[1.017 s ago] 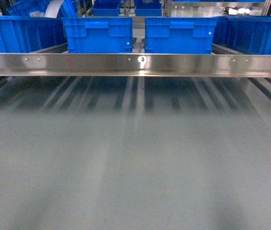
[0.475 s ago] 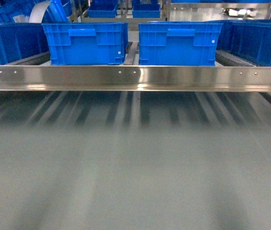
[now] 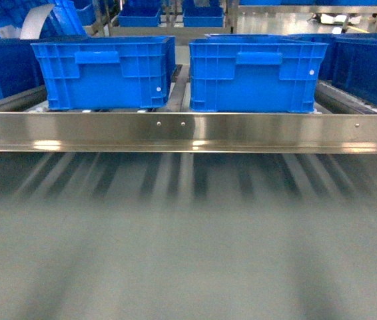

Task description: Sort blue parts and orange caps into right shelf containers

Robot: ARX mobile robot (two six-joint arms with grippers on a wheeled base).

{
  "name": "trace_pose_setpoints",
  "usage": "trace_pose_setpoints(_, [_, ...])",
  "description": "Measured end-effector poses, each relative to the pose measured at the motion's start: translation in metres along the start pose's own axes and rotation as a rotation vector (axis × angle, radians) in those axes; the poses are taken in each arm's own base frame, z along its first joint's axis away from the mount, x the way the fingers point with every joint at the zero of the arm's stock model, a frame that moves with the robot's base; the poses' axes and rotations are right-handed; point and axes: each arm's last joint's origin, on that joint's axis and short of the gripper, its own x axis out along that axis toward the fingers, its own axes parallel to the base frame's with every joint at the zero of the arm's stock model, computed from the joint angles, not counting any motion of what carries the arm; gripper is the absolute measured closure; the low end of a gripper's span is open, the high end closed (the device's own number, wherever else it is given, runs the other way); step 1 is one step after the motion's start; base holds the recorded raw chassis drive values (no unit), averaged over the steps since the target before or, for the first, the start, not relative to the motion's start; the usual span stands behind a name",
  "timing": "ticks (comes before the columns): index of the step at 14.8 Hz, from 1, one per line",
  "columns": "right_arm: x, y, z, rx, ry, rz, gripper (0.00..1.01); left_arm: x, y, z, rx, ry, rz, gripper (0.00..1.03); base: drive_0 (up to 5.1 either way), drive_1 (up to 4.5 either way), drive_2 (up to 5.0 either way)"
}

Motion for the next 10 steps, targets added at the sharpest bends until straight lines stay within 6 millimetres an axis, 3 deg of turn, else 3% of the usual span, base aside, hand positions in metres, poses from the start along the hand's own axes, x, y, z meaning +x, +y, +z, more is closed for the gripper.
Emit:
trace_pose_setpoints(8, [-0.0001, 0.0000, 0.0001, 0.000, 0.000, 0.000, 0.56, 0.0000, 0.0003, -0.0004, 0.000, 0.003, 0.003, 0.58, 3.4, 0.65, -5.1])
trace_pose_setpoints(10, [-0.0001, 0.0000, 0.0003, 0.000, -0.001, 0.000, 0.56, 0.0000, 0.0001, -0.0004, 0.000, 0.004, 0.000, 0.58, 0.1, 4.41, -4.3])
